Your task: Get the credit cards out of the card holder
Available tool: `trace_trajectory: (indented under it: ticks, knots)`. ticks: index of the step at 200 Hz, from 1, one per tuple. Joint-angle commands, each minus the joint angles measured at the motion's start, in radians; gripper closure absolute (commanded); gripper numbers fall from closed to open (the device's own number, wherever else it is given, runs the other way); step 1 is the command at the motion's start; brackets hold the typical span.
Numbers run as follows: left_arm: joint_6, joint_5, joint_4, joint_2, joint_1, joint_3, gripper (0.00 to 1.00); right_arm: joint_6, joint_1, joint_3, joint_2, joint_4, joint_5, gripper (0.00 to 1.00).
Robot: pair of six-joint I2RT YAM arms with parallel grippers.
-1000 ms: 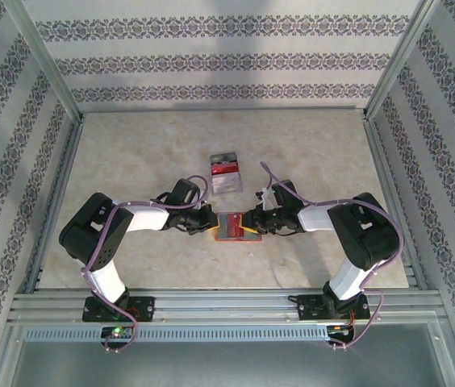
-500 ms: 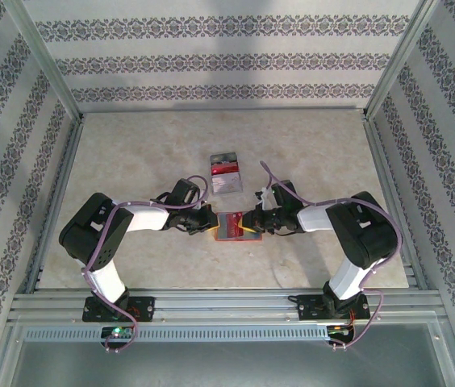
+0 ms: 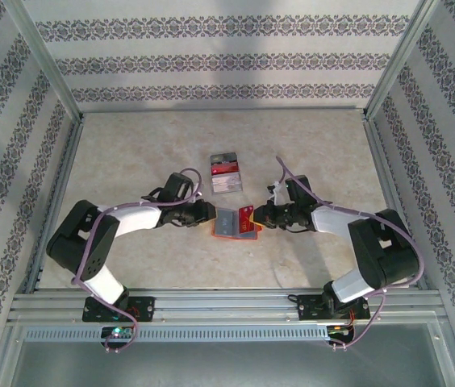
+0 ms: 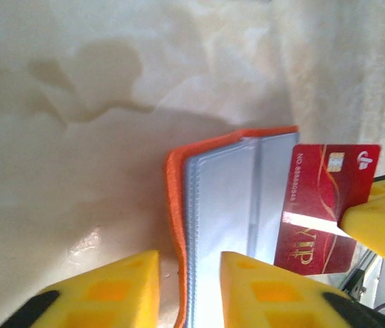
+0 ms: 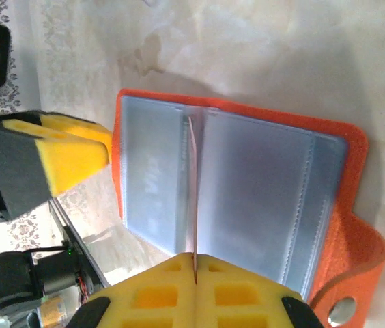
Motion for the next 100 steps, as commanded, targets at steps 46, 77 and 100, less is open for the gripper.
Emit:
trace_trajectory:
  ticks: [46,77,100]
  knots:
    - [0.267,0.013,-0.154,-0.249,0.139,0.066,0.61,-0.251,-0.008,0.176,-0.155,-0.23,-0.028,1.0]
    - [0.5,0.011,-0.21,-0.395,0.171,0.108,0.49,-0.484,-0.003,0.286,-0.225,-0.4,0.003,1.0]
    - [0.695,0.058,-0.202,-0.491,0.176,0.117,0.4,-0.657,0.007,0.357,-0.263,-0.501,0.033,1.0]
